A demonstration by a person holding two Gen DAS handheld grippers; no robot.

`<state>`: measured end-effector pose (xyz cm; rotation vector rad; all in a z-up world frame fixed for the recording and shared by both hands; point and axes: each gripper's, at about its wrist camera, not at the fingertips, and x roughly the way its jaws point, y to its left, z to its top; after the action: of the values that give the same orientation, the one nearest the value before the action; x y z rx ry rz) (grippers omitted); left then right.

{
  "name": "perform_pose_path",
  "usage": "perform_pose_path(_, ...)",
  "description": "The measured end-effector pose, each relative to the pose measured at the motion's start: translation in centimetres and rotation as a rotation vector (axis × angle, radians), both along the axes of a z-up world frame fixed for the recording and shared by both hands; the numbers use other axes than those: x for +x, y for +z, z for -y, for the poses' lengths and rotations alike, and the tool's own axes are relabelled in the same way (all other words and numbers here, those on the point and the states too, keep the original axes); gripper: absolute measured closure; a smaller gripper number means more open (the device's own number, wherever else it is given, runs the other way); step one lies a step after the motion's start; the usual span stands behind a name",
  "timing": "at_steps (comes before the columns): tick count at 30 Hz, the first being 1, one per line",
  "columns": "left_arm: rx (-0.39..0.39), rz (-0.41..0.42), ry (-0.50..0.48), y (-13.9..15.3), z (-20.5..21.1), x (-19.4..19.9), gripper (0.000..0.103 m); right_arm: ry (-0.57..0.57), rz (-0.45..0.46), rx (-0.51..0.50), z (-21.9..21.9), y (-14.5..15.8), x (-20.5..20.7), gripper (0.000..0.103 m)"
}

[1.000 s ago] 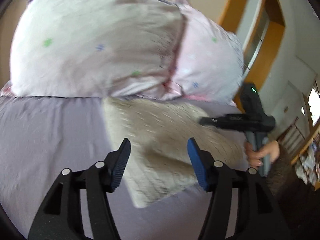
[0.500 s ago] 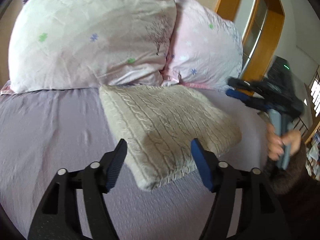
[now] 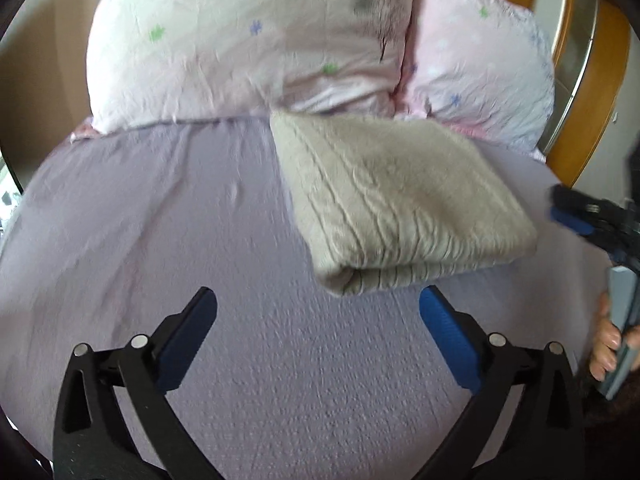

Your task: Fold small clothes

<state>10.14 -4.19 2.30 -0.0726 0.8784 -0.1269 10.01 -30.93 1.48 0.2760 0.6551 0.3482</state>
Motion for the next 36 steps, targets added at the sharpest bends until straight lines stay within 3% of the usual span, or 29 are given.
perform_pose_path(2, 0.005, -0.034, 0.000, -0.7, 0.2, 0.5, 0.002, -0.038, 0.007, -0.076, -0.4, -0.2, -1.2, 0.001)
perform_pose_path(7, 0.069, -0.084, -0.003, -2.0, 1.0, 1.3, 0.002, -0.077, -0.096, -0.296, -3.1, -3.0, -0.6, 0.001)
perform_pose_path(11, 0.091, -0.122, -0.007, -3.1, 1.4, 1.6, 0.002, -0.031, -0.163, -0.309, -4.5, -5.1, -0.1, 0.001)
perform_pose_path(16, 0.143, -0.114, -0.014, -3.4, 2.1, 1.5, 0.002, -0.040, -0.190, -0.404, -6.0, -6.3, 0.1, 0.001)
perform_pose_path(36, 0.139, -0.078, -0.013, -3.5, 2.0, 1.1, 0.002, -0.056, -0.179, -0.407, -6.1, -6.3, -0.4, 0.001)
